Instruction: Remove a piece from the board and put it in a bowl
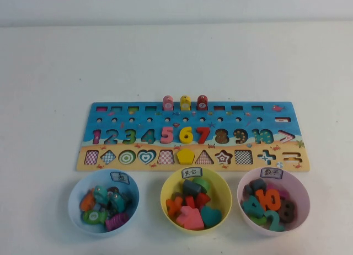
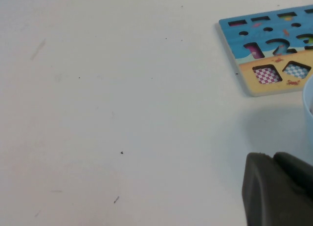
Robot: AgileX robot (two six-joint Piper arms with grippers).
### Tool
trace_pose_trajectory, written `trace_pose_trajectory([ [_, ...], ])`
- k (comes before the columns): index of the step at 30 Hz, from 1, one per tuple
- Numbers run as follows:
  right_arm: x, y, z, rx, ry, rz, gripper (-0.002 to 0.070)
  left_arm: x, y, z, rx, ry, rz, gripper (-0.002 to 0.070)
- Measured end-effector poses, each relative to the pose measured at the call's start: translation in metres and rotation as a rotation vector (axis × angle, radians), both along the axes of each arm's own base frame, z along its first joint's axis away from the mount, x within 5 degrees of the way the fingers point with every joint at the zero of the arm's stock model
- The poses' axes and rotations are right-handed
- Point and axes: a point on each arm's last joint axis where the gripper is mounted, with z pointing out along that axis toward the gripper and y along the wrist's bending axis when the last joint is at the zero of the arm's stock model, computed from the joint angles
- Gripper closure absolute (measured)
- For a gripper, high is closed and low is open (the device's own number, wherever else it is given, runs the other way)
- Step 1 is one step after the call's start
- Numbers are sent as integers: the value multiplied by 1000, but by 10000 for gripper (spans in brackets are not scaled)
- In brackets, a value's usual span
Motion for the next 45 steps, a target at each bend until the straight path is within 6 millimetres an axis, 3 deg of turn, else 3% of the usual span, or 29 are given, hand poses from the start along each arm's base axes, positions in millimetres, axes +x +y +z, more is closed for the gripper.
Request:
trace_pose_trajectory([
  [6,-24,-28,-21,21,-120,-272,693,0,0,0,0,0,0,680],
  [12,-42,-36,-48,26,-193,-408,693,0,0,0,0,0,0,680],
  [20,-41,-36,-89,120,-141,-415,694,0,0,0,0,0,0,680],
  [30,-43,-29,-111,116,92,-324,694,0,0,0,0,0,0,680],
  [45,-44,-27,-115,107,138,-294,694,0,0,0,0,0,0,680],
])
